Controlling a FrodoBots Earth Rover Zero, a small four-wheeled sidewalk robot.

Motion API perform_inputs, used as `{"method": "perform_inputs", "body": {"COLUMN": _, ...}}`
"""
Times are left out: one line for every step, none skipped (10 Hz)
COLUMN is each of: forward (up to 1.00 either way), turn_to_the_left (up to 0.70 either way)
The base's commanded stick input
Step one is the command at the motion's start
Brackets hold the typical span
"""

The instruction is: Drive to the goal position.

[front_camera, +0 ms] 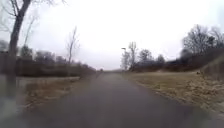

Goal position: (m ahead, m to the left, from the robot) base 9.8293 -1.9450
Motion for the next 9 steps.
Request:
{"method": "perform_inputs", "body": {"forward": 0.7, "turn_to_the_left": 0.0}}
{"method": "perform_inputs", "body": {"forward": 0.7, "turn_to_the_left": 0.0}}
{"method": "perform_inputs", "body": {"forward": 0.7, "turn_to_the_left": 0.0}}
{"method": "perform_inputs", "body": {"forward": 0.7, "turn_to_the_left": 0.0}}
{"method": "perform_inputs", "body": {"forward": 0.7, "turn_to_the_left": 0.0}}
{"method": "perform_inputs", "body": {"forward": 0.7, "turn_to_the_left": 0.0}}
{"method": "perform_inputs", "body": {"forward": 0.7, "turn_to_the_left": 0.0}}
{"method": "perform_inputs", "body": {"forward": 0.7, "turn_to_the_left": 0.0}}
{"method": "perform_inputs", "body": {"forward": 0.7, "turn_to_the_left": 0.0}}
